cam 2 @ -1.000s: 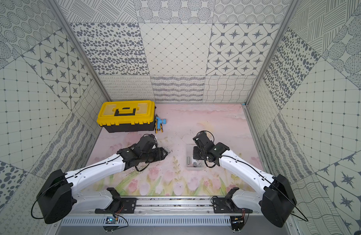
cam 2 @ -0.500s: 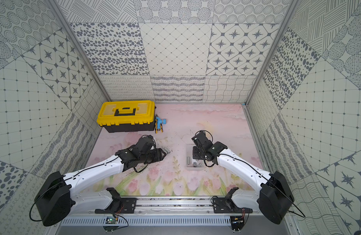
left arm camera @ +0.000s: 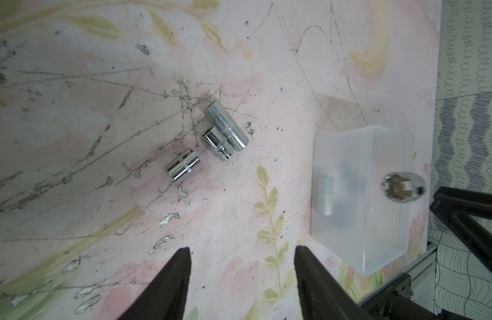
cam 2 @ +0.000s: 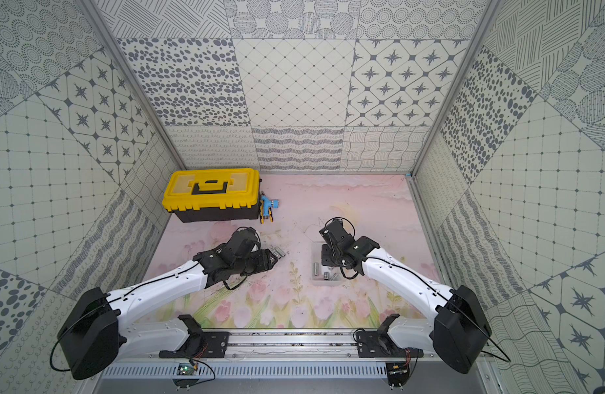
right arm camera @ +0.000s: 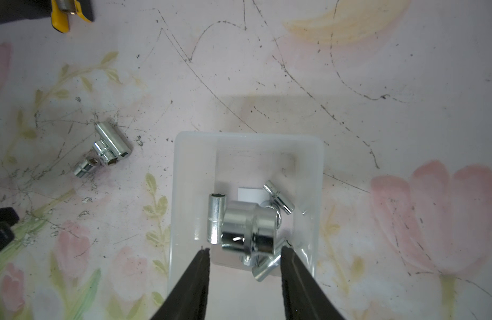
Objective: Put the socket on the desktop into the storage box
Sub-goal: Place the socket head in the storage box, then pick up the socket head at the center of the board.
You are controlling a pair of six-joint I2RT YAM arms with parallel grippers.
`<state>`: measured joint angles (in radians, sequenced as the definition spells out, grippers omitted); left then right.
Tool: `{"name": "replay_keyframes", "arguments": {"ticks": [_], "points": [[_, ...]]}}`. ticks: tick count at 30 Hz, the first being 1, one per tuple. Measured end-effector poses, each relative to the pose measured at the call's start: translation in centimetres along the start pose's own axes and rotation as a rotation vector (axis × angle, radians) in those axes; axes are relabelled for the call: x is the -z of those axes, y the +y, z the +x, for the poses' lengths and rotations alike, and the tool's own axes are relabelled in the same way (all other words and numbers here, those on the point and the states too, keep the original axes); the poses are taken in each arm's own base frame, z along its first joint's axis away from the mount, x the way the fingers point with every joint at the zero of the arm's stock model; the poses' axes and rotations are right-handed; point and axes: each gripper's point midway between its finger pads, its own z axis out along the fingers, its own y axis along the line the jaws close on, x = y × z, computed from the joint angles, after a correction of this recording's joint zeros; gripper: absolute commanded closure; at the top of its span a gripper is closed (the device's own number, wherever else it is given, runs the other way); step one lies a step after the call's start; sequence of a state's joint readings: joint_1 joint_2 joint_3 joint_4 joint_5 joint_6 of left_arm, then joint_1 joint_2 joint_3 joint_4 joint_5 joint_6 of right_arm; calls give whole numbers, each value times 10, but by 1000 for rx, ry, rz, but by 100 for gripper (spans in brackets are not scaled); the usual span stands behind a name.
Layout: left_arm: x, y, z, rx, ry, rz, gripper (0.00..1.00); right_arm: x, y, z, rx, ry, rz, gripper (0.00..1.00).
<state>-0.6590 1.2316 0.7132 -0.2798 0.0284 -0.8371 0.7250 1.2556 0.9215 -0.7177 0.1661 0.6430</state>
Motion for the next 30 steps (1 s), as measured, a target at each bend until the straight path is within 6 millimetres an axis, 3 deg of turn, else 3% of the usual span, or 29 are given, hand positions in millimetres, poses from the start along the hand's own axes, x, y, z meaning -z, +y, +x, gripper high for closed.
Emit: {"name": "replay_keyframes", "arguments": {"ticks": [8, 17, 23, 30], "points": [[-2, 3, 0, 2, 2, -12, 35, 26, 32, -3, 87, -72, -34, 47], [-1, 5, -8, 3, -21, -54, 35, 69, 83, 27, 202, -167, -218, 72], [-7, 14, -8, 4, -9, -103, 37, 60, 88, 49, 205, -148, -280, 80], [-25, 30, -3, 13, 26, -175, 47, 46, 95, 59, 210, -111, -285, 83]]}}
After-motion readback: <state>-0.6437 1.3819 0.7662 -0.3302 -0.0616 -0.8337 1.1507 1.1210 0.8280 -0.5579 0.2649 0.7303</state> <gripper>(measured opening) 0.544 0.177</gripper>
